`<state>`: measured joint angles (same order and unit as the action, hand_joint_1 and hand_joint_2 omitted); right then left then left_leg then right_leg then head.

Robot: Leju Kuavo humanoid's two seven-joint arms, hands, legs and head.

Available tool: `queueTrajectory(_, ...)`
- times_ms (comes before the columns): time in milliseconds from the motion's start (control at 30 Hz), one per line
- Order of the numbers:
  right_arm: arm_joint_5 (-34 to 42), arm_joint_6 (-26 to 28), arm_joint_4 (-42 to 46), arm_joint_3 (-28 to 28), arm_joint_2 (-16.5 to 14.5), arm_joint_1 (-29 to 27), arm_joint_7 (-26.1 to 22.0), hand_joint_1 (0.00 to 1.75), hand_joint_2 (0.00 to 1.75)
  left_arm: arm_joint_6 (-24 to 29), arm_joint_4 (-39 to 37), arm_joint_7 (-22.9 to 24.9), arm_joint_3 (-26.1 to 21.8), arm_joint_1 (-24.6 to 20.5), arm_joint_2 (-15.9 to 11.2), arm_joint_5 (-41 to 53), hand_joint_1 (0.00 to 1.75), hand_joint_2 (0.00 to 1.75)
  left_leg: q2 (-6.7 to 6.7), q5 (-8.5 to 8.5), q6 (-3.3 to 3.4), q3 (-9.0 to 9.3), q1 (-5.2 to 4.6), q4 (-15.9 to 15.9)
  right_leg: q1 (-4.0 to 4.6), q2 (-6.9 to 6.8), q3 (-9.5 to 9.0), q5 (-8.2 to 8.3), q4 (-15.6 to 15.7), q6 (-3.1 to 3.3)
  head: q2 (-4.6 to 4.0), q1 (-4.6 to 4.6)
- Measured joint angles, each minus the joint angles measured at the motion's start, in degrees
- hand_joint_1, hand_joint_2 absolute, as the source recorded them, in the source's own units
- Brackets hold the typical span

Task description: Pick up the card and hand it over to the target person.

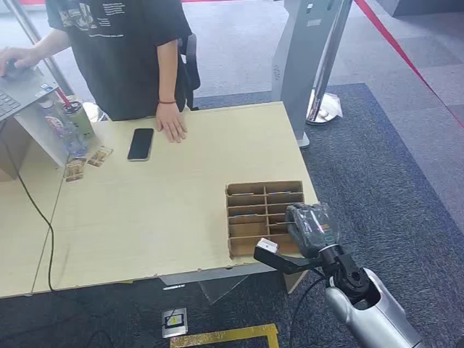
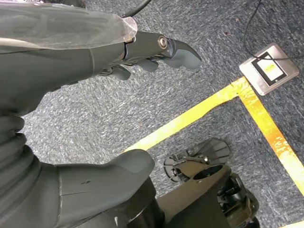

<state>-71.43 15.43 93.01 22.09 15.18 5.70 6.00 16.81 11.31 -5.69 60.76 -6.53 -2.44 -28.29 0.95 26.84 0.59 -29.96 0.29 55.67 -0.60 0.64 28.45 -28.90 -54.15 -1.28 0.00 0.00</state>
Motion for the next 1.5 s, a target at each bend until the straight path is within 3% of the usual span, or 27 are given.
queueTrajectory(267,4.97,-0.39,13.25,-5.12,3.72,-3.39,-5.24,1.75,1.75,-0.14,-0.07,-0.31,-0.02,0.12,-0.46,-0.19,0.0,1.75,0.03,0.0,0.01,-0.1,-0.02,0.07,-0.02,-0.07,0.1,-0.03,-0.08,0.0,0.0,0.0)
queueTrajectory(633,6.53,5.41,20.6,-11.63,1.7,-2.95,-6.41,1.75,1.75,0.08,0.08,0.13,0.63,-0.59,-0.46,0.36,0.0,1.75,-0.02,-0.01,-0.01,-0.09,-0.02,0.07,-0.02,-0.03,0.13,-0.01,-0.09,0.01,0.0,0.0)
queueTrajectory(933,-2.62,6.89,7.17,-7.49,-3.41,6.95,-1.47,1.75,1.75,-0.61,0.34,0.99,2.01,-1.46,-0.22,1.65,0.0,1.75,-0.46,-0.1,-0.05,0.0,0.02,-0.07,0.02,0.33,0.16,0.21,0.02,0.05,0.0,0.0)
queueTrajectory(1167,-1.01,10.22,-6.07,-4.47,-6.12,16.03,0.16,1.75,1.75,-1.27,0.3,1.69,2.82,-1.73,0.29,2.44,0.0,1.75,-0.49,-0.07,-0.07,0.12,0.04,-0.11,0.04,0.43,0.02,0.19,0.06,0.04,0.0,0.0)
queueTrajectory(1500,-0.5,10.35,-19.86,-0.26,-8.65,27.56,1.02,1.75,1.75,-1.46,0.41,1.86,2.97,-1.81,0.23,2.73,0.0,1.75,-0.51,-0.06,-0.08,0.1,0.02,-0.08,0.02,0.46,0.05,0.16,-0.04,0.04,0.0,0.0)
